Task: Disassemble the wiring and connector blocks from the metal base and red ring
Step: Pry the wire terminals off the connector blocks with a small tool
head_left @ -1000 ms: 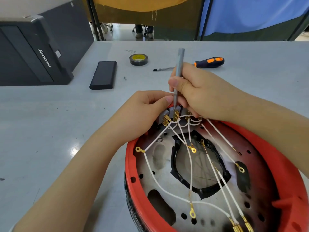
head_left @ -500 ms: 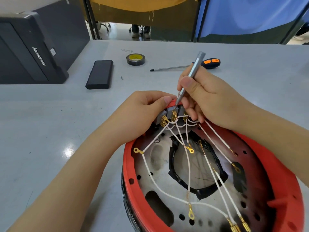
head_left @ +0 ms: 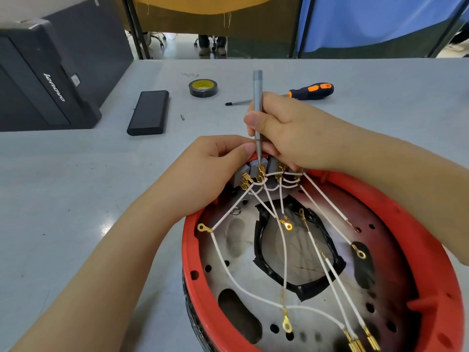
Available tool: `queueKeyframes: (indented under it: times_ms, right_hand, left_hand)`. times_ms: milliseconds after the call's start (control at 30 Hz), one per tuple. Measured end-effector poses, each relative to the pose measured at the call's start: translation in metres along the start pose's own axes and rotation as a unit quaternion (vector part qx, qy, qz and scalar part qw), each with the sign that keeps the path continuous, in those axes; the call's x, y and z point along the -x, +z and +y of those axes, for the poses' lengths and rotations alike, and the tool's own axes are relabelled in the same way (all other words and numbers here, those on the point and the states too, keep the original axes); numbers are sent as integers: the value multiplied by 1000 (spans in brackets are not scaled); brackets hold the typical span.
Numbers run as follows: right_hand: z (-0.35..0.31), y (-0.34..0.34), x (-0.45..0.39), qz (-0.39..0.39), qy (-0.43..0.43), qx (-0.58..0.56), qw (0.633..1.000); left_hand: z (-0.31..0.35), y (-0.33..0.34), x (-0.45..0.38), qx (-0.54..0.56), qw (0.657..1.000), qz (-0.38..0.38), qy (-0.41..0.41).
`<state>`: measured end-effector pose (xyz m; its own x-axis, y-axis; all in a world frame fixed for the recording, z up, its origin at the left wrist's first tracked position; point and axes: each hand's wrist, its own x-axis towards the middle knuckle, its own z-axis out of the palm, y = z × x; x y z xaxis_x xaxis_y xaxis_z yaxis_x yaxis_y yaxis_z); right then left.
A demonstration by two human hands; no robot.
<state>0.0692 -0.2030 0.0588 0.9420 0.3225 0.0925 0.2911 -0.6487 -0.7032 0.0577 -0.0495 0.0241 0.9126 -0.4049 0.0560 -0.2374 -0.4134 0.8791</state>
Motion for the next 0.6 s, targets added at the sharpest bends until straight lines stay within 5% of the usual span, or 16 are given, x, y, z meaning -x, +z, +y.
queueKeyframes:
  times_ms: [300,600]
  right_hand:
    - [-8,-8,-14,-80,63,55,993]
    - [6,3,21,35,-21,-60,997]
  left_hand:
    - [-1,1,0,0,1000,4,-4]
    - [-5,1,-3,-2,1000,-1,8]
